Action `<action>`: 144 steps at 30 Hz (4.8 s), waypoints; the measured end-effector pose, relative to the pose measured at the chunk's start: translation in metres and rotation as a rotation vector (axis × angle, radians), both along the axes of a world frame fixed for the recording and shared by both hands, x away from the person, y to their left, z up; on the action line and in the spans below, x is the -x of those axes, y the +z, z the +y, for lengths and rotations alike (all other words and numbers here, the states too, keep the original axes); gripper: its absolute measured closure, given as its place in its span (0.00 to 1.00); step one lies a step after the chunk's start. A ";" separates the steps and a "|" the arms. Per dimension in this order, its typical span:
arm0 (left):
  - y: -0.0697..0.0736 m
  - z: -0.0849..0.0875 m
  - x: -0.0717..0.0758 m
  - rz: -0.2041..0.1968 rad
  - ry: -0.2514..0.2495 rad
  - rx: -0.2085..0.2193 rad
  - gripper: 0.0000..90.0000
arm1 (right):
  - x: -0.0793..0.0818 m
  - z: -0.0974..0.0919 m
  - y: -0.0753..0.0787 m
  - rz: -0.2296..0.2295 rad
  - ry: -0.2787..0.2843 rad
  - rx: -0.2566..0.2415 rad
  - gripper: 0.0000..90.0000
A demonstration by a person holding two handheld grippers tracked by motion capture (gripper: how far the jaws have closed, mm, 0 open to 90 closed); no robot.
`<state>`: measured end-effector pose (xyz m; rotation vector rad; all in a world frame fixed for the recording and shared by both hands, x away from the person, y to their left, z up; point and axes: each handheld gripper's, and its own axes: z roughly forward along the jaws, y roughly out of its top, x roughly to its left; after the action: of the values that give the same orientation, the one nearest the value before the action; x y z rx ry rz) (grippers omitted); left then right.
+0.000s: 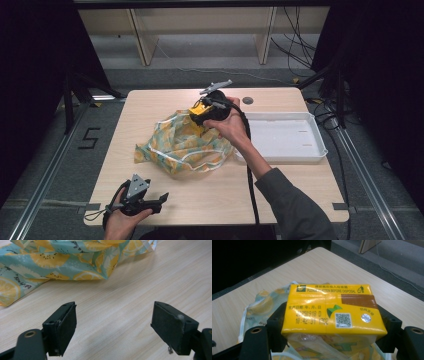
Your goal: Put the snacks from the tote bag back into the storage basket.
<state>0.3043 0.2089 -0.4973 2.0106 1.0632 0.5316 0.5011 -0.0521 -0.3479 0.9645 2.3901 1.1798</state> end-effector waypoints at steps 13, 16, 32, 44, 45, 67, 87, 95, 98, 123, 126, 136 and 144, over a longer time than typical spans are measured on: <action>-0.001 0.000 -0.001 0.007 0.007 0.011 0.22 | 0.013 -0.065 0.012 -0.027 -0.047 -0.007 0.33; -0.001 0.000 -0.001 0.003 0.008 0.013 0.22 | 0.013 -0.078 0.011 -0.032 -0.059 0.007 0.33; -0.001 0.001 -0.002 0.008 0.010 0.002 0.22 | 0.015 -0.136 -0.010 -0.017 -0.151 0.006 0.33; -0.002 0.002 -0.002 0.005 0.013 -0.007 0.22 | 0.015 -0.147 -0.031 0.017 -0.202 -0.003 0.33; -0.002 0.000 -0.002 0.008 0.019 0.017 0.22 | 0.015 -0.147 -0.033 0.007 -0.208 -0.006 0.33; -0.002 0.000 -0.001 0.013 0.014 0.008 0.22 | 0.016 -0.153 -0.070 0.037 -0.232 -0.013 0.33; 0.000 0.001 -0.001 0.002 -0.018 -0.027 0.22 | 0.018 -0.146 -0.090 0.051 -0.242 0.024 0.33; 0.000 0.001 -0.001 0.006 -0.018 -0.026 0.22 | 0.020 -0.142 -0.094 0.071 -0.265 0.030 0.33; -0.002 -0.001 -0.001 0.007 -0.006 -0.004 0.22 | 0.019 -0.143 -0.096 0.038 -0.253 0.039 0.33; 0.001 0.001 -0.001 0.001 -0.024 -0.027 0.22 | 0.044 -0.134 -0.105 -0.007 -0.337 -0.007 0.32; 0.000 0.000 -0.001 0.000 -0.017 -0.016 0.22 | 0.044 -0.138 -0.105 -0.032 -0.304 0.014 0.30; 0.000 0.000 -0.001 0.002 -0.017 -0.015 0.22 | 0.053 -0.149 -0.091 -0.067 -0.306 -0.031 0.19; 0.000 0.000 -0.001 0.005 -0.026 -0.022 0.22 | 0.073 -0.169 -0.082 -0.037 -0.300 -0.066 0.23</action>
<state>0.3049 0.2087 -0.4973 2.0435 1.0374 0.5269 0.4282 -0.2211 -0.4300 1.2583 2.0962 1.1556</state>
